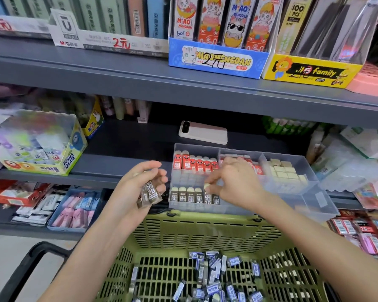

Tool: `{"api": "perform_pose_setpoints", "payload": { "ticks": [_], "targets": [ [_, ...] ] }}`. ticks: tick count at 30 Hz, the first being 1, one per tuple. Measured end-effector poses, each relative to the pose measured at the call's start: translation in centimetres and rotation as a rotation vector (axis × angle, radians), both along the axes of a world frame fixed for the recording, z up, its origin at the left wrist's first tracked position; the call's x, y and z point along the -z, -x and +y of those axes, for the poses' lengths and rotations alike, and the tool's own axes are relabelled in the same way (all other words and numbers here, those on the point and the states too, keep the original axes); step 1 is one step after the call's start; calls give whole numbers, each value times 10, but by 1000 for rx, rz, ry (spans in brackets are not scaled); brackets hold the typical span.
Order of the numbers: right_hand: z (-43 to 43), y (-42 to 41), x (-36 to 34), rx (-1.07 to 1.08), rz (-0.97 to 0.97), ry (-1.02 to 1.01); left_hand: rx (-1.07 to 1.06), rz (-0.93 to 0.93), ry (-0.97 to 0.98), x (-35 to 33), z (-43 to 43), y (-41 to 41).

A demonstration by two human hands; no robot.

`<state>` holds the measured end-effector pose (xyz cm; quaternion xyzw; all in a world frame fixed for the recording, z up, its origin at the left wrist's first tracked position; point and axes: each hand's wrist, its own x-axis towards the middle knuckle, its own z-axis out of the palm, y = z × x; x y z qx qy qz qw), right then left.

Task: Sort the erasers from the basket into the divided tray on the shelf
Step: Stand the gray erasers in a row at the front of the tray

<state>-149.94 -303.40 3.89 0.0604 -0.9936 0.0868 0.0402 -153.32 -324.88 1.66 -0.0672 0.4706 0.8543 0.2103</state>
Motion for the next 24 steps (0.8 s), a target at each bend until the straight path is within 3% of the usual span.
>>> {"api": "perform_pose_setpoints", "payload": {
  "ticks": [11,14,17,20,24],
  "targets": [
    [-5,1,9,-80,-23,-390,-14,-65,-118,-6,4,-1],
    [-5,-3,0,-75,21,-366,-32,-79,-179,-12,6,-4],
    [-15,-10,-12,-14,137,26,-47,-80,-205,-15,10,-7],
    [-42,-20,-27,-23,-55,580,-14,-9,-241,-17,14,-11],
    [-69,-22,-27,38,-254,892,82,118,-185,-20,19,-17]
  ]
}}
